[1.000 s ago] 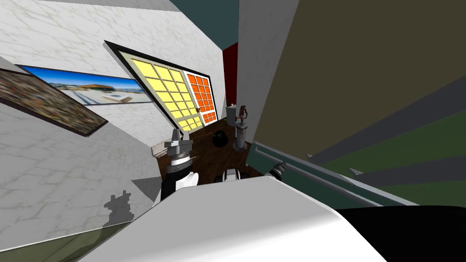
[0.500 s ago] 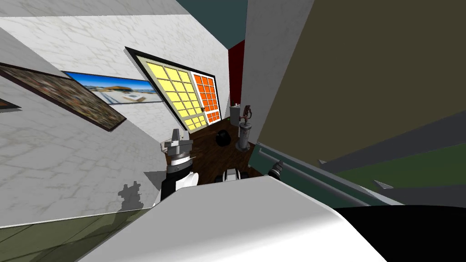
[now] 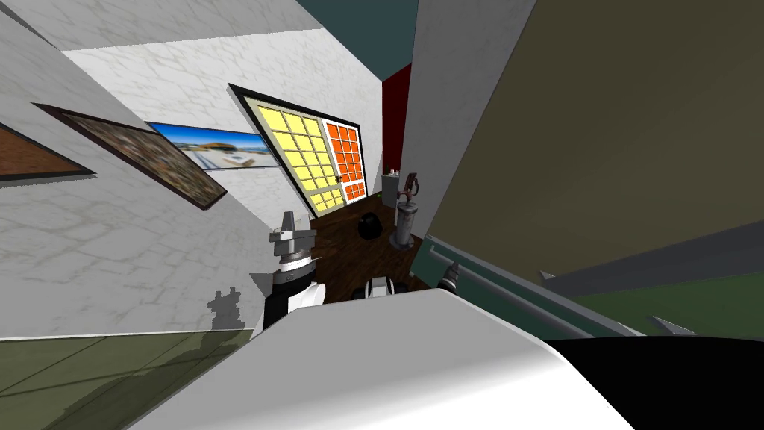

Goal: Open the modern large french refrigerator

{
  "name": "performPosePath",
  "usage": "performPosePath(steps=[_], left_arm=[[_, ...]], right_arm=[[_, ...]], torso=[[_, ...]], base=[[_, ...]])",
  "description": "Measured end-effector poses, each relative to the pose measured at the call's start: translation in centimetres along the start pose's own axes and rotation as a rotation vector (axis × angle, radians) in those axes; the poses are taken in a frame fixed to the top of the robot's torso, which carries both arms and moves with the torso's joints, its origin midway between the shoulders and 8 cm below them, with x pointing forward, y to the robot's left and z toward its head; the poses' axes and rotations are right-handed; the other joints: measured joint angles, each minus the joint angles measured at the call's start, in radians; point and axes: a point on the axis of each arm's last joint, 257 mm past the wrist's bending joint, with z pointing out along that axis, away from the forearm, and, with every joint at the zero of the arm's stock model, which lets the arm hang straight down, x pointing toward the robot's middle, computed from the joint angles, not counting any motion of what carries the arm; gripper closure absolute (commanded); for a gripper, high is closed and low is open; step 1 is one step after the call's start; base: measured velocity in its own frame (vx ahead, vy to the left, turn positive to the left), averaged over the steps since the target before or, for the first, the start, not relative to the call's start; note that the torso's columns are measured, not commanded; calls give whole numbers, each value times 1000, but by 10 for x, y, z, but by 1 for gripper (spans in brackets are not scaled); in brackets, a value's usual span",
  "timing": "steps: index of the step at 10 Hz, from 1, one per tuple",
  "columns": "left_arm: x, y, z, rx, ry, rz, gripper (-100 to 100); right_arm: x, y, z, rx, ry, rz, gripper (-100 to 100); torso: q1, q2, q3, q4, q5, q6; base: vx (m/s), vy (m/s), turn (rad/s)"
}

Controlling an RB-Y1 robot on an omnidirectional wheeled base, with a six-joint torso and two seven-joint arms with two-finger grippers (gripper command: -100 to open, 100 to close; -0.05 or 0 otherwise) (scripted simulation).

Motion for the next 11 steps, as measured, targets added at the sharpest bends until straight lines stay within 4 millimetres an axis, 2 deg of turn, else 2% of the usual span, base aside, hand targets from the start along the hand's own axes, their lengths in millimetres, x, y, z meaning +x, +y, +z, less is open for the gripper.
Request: performPosePath(steps=[6, 8, 9, 11], left_arm=[[0, 0, 0, 0, 0, 0, 0], [0, 0, 0, 0, 0, 0, 0], [0, 0, 0, 0, 0, 0, 0], [0, 0, 0, 0, 0, 0, 0]], right_arm=[[-16, -1, -9, 33, -56, -75, -100], [-14, -7, 8, 37, -51, -76, -100], [-14, -7, 9, 35, -51, -76, 100], [-16, -11, 2, 52, -52, -69, 100]], torso=[[-1, -2, -1, -1, -2, -1], [-1, -1, -1, 0, -1, 0], [1, 1, 0, 0, 0, 0], [-5, -2, 0, -3, -5, 0]], base=[[4, 5, 52], [17, -17, 11], [-2, 2, -19], [-44, 52, -7]])
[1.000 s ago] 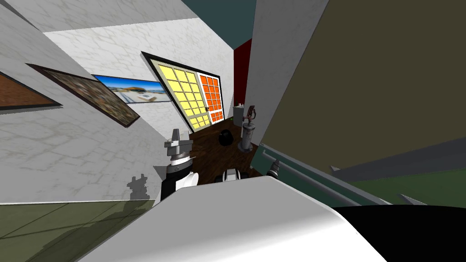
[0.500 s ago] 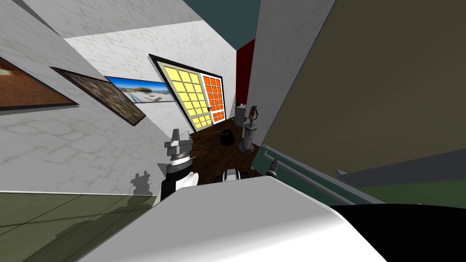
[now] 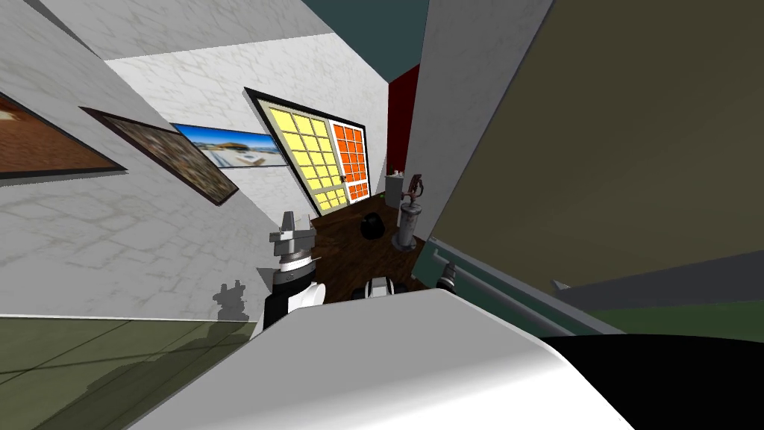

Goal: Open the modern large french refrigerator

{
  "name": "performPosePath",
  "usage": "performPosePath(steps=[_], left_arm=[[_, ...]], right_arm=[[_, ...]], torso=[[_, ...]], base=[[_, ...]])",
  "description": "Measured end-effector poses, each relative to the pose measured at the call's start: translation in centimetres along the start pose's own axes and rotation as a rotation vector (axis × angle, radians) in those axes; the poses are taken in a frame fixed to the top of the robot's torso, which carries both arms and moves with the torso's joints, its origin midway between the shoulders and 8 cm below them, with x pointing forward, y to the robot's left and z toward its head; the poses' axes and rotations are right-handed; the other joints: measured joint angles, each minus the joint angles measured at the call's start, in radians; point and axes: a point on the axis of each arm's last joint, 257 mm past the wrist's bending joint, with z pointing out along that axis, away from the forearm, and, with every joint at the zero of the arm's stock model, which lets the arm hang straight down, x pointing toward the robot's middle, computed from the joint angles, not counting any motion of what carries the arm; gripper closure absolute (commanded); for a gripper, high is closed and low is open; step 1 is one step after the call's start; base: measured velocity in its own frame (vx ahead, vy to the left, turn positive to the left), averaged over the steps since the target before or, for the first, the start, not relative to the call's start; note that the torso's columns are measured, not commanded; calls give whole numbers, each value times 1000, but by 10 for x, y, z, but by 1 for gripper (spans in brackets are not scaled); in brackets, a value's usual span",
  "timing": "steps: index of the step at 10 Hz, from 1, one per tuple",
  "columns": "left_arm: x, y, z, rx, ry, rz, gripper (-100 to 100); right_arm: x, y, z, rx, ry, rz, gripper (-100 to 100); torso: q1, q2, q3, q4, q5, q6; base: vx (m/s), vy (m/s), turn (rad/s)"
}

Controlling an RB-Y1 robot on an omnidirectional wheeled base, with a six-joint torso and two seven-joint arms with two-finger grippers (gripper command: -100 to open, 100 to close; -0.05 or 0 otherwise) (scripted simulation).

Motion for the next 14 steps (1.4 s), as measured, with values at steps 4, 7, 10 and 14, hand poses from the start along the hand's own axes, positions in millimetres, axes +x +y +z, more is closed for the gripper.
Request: performPosePath(steps=[4, 7, 10, 14], left_arm=[[0, 0, 0, 0, 0, 0, 0], [0, 0, 0, 0, 0, 0, 0], [0, 0, 0, 0, 0, 0, 0], [0, 0, 0, 0, 0, 0, 0]], right_arm=[[-3, -4, 12, -2, -8, -2, 100], [-4, -4, 15, -5, -12, -4, 100], [-7, -4, 17, -8, -19, -6, 100], [-12, -6, 18, -6, -27, -4, 100]], torso=[[4, 2, 0, 1, 3, 2], [4, 0, -1, 1, 3, 0], [4, 1, -1, 1, 3, 0], [4, 2, 1, 1, 3, 1]], base=[[-124, 132, -12], [-92, 111, -21], [-133, 141, -23], [-100, 108, -21]])
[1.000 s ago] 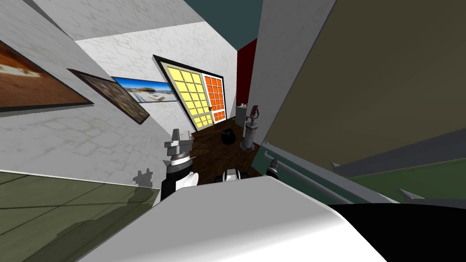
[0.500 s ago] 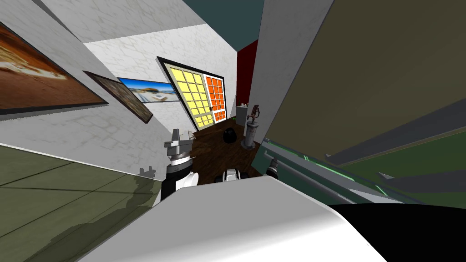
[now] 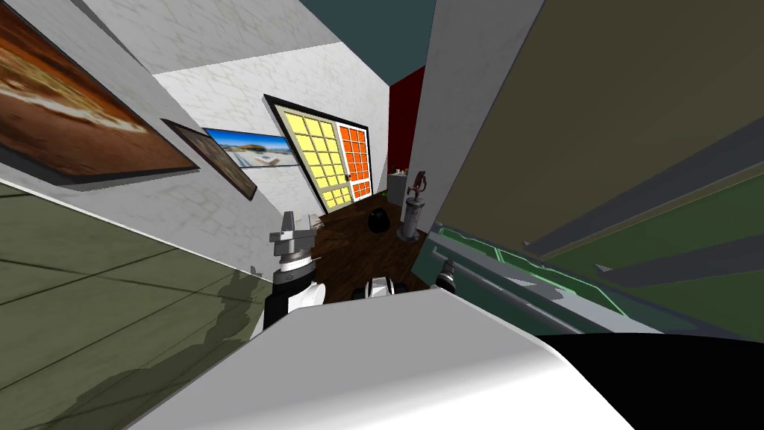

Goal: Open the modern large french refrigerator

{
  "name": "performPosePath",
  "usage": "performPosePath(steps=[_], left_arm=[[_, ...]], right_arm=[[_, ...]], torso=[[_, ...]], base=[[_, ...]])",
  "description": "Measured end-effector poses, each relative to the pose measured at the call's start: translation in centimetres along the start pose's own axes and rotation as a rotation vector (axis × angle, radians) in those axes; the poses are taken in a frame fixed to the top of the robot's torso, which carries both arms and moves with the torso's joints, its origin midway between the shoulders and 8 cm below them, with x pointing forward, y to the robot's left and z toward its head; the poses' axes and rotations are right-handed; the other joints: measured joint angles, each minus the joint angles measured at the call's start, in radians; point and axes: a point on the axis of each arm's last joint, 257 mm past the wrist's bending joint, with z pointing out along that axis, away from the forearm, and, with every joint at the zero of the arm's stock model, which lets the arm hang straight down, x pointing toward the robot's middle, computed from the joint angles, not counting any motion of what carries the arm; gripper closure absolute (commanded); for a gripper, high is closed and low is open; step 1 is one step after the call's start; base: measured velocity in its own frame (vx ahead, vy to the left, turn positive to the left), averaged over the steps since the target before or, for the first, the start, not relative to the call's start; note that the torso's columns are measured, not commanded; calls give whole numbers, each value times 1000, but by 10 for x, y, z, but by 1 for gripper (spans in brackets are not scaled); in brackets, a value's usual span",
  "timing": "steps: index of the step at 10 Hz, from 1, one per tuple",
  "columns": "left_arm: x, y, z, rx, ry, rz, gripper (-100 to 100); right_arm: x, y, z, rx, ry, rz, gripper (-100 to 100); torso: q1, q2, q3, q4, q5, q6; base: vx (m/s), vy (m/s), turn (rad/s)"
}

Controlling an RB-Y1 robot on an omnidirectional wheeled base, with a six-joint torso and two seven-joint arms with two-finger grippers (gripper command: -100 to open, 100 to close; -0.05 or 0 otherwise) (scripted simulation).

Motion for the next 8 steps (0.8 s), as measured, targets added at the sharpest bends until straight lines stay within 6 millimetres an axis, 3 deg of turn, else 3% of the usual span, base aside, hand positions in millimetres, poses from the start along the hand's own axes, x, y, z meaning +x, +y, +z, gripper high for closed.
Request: performPosePath(steps=[3, 4, 6, 7, 8], left_arm=[[0, 0, 0, 0, 0, 0, 0], [0, 0, 0, 0, 0, 0, 0], [0, 0, 0, 0, 0, 0, 0], [0, 0, 0, 0, 0, 0, 0], [0, 0, 0, 0, 0, 0, 0]], right_arm=[[-1, 1, 0, -1, -5, -5, 100], [-2, 3, -2, -6, -6, -5, 100], [12, 4, -2, -2, 12, -9, 100], [14, 5, -2, -4, 22, -2, -100], [9, -5, 4, 15, 20, -2, -100]], torso=[[0, -2, -1, -1, -1, -3], [-5, -5, -4, 1, 1, -2], [-1, -5, -3, 1, 0, -4], [-1, -4, -3, 0, 0, -2], [-1, -1, -1, 2, 2, -2]], base=[[-120, 141, -27], [-70, 38, 218], [-43, 20, 84], [-52, -4, 22], [-57, -14, 14]])
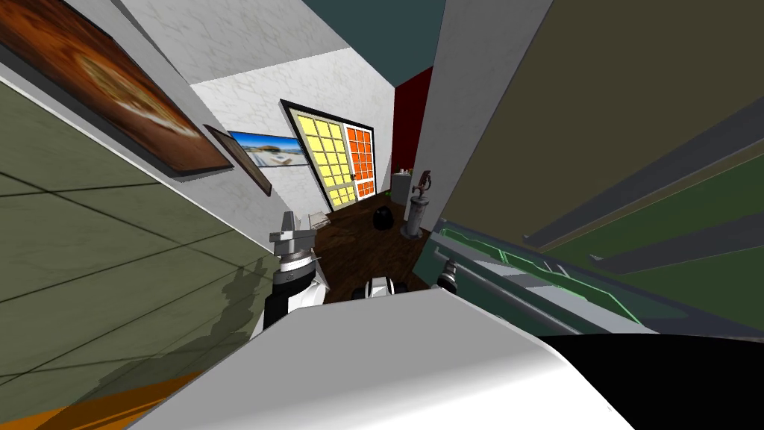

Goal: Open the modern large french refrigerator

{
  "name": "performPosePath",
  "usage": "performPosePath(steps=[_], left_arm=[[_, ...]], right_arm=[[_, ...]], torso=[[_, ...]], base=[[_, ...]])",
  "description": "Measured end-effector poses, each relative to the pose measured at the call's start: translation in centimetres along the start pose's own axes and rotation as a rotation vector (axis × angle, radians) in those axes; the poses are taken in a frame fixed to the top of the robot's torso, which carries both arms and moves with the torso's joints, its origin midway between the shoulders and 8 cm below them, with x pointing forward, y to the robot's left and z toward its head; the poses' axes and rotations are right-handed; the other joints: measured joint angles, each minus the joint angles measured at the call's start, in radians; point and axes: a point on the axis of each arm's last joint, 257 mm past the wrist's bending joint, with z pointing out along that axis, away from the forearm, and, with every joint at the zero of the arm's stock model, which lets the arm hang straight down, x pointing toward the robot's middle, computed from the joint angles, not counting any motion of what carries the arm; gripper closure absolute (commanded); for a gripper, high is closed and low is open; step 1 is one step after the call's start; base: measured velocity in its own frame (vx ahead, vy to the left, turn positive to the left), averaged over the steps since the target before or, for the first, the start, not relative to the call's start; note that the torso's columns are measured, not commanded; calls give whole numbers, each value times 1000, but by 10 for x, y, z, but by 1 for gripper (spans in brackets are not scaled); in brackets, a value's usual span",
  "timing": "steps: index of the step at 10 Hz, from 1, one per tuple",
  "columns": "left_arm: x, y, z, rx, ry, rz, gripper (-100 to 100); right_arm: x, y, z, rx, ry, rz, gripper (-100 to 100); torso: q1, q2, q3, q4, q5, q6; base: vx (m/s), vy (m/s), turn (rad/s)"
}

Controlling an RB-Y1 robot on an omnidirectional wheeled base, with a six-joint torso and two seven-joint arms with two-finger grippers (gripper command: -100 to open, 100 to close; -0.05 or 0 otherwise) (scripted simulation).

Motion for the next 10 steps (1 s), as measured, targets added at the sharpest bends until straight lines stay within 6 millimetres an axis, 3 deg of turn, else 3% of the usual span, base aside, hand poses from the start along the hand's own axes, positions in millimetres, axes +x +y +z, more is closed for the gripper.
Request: performPosePath(steps=[10], left_arm=[[0, 0, 0, 0, 0, 0, 0]], right_arm=[[-30, -32, 34, 35, 12, 2, -100]], torso=[[15, 9, 3, 7, 12, 0]], base=[[-43, -12, 12]])
